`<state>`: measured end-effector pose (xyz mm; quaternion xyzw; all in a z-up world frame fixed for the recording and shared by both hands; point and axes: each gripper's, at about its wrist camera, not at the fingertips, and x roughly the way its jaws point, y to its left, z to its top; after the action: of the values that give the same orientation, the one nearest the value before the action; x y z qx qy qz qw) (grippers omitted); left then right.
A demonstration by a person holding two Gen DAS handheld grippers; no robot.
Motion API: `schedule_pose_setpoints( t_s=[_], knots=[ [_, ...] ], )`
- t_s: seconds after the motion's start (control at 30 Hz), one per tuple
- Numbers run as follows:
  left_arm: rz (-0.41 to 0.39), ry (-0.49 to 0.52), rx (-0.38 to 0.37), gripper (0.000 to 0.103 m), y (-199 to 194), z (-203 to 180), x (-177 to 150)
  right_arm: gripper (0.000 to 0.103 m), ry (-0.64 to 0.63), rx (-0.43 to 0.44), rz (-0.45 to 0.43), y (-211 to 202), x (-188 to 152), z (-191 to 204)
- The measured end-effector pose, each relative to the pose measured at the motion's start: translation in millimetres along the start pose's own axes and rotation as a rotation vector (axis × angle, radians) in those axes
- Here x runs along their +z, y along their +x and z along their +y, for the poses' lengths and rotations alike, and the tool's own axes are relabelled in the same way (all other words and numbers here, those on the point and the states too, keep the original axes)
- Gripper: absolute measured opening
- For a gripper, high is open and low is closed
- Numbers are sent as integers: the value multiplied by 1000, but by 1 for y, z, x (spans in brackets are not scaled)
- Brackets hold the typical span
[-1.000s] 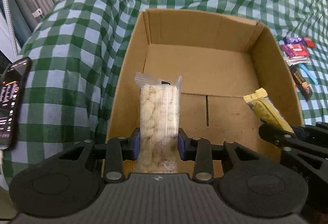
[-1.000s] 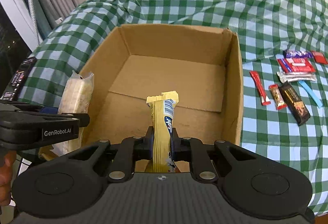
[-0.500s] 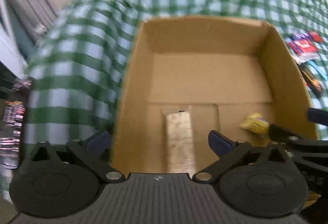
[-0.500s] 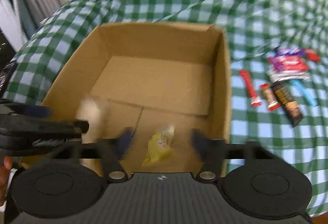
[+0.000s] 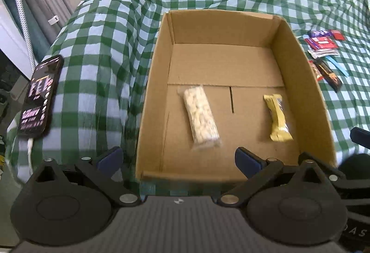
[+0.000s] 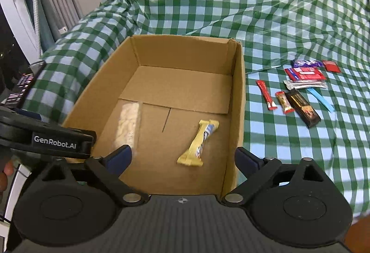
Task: Organize snacks
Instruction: 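Open both tools to drop the two snacks into the box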
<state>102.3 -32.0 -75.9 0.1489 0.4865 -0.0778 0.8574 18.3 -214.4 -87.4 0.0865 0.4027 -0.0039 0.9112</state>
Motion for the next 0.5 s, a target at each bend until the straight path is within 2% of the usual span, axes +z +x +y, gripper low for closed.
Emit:
schedule_pose_setpoints(
  t_s=[0.17, 0.5],
  knots=[
    [-21, -6, 1, 103, -24, -3, -25, 97, 30, -10, -42, -31, -19, 0],
    [-56, -34, 30, 103, -52, -5, -48, 98, 23, 8, -84, -64, -39, 7]
  ],
)
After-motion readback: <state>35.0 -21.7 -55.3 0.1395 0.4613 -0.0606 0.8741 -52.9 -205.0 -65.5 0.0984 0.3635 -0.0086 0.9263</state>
